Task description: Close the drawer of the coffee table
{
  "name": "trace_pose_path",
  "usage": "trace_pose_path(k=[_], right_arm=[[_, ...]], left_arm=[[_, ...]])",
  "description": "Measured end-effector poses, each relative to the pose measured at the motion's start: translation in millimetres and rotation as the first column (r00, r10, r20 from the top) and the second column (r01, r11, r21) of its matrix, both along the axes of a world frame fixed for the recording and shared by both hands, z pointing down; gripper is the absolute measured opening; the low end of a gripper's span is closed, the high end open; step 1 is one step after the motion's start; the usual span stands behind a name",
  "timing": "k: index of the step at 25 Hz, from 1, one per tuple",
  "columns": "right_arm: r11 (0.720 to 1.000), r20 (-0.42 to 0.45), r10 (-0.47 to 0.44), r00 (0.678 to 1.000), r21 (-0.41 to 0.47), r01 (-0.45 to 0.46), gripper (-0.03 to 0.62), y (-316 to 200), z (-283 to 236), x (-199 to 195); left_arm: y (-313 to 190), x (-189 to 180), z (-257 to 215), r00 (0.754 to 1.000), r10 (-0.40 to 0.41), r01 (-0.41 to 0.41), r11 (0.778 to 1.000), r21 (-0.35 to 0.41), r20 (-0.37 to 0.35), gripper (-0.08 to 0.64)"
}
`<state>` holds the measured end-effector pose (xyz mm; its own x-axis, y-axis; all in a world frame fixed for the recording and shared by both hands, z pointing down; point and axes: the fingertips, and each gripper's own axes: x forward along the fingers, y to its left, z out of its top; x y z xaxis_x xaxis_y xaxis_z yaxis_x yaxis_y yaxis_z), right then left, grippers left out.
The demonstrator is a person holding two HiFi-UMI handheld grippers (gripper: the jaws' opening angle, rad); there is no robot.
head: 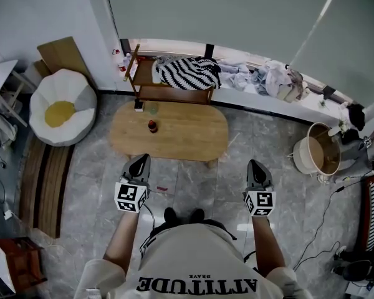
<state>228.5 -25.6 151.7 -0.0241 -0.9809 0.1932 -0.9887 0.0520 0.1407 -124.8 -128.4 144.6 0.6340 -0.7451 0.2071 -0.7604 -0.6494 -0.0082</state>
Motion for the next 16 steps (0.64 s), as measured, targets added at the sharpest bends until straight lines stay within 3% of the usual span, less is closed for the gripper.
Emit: trace_pose_path(k=[16], right_arm=[[1.000, 0.005, -0.007, 1.000, 0.001, 0.007, 0.020, -20, 2, -3]], left_arm=[[-16, -9, 3, 1.000, -0.016, 0.016, 1.000, -0.006, 0.005, 0.021]])
